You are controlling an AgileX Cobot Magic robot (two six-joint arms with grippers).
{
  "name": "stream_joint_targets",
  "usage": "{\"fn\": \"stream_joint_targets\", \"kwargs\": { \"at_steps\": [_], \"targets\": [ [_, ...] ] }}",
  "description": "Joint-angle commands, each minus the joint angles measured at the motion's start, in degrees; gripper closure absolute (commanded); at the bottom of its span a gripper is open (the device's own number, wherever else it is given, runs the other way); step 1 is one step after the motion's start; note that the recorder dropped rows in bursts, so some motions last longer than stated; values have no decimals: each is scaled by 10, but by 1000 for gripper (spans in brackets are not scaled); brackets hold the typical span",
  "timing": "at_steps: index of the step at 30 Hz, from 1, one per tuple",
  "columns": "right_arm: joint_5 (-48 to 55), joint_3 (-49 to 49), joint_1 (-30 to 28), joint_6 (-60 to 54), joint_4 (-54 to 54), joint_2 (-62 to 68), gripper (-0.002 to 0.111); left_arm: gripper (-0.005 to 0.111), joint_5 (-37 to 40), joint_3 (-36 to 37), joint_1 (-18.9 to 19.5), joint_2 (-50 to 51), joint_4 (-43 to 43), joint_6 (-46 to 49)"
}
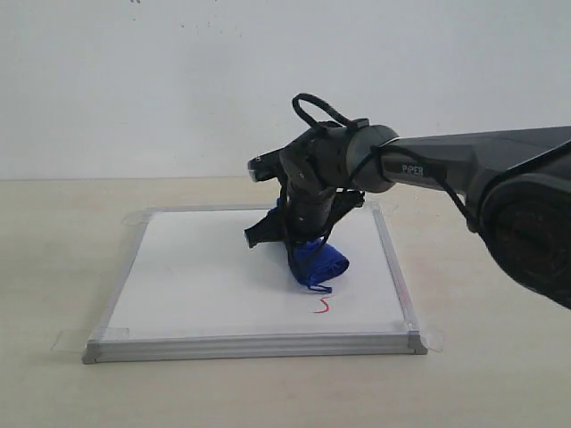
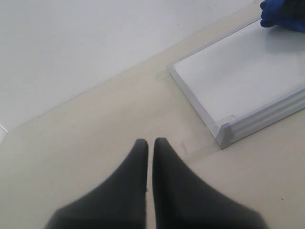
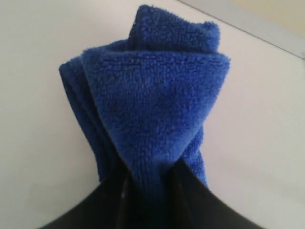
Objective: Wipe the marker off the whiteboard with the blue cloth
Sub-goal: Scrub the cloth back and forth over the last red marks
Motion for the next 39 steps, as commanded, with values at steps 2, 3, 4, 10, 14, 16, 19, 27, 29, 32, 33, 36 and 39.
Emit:
{"fn": "stream_joint_targets", "kwargs": {
  "at_steps": [2, 3, 4, 10, 14, 16, 19, 27, 29, 32, 33, 36, 39],
  "targets": [
    [-33, 13, 8, -18, 86, 4, 109, 103, -2, 2, 1, -2, -1, 3],
    [-50, 13, 16, -55, 122, 4, 109, 103, -2, 2, 1, -2, -1, 3],
    [-63, 13, 27, -102, 155, 4, 109, 103, -2, 2, 1, -2, -1, 3],
    [8, 13, 81, -317, 206, 4, 109, 103, -2, 2, 1, -2, -1, 3],
    [128, 13, 76, -300, 150, 4, 109, 103, -2, 2, 1, -2, -1, 3],
    [179, 13, 70, -263, 76, 4, 109, 103, -2, 2, 1, -2, -1, 3],
    [277, 13, 52, -251, -24, 4, 109, 103, -2, 2, 1, -2, -1, 3],
    [282, 21, -36, -241, 52, 1, 109, 103, -1, 2, 1, -2, -1, 3],
    [282, 21, -40, -248, 128, 2, 109, 103, -1, 2, 1, -2, -1, 3],
    [282, 21, -25, -283, 227, 3, 109, 103, -1, 2, 1, -2, -1, 3],
    [279, 21, -15, -292, 257, 3, 109, 103, -1, 2, 1, -2, -1, 3],
    [225, 21, 19, -317, 311, 3, 109, 103, -1, 2, 1, -2, -1, 3],
    [209, 21, 57, -367, 318, 3, 109, 103, -1, 2, 1, -2, -1, 3]
  ]
}}
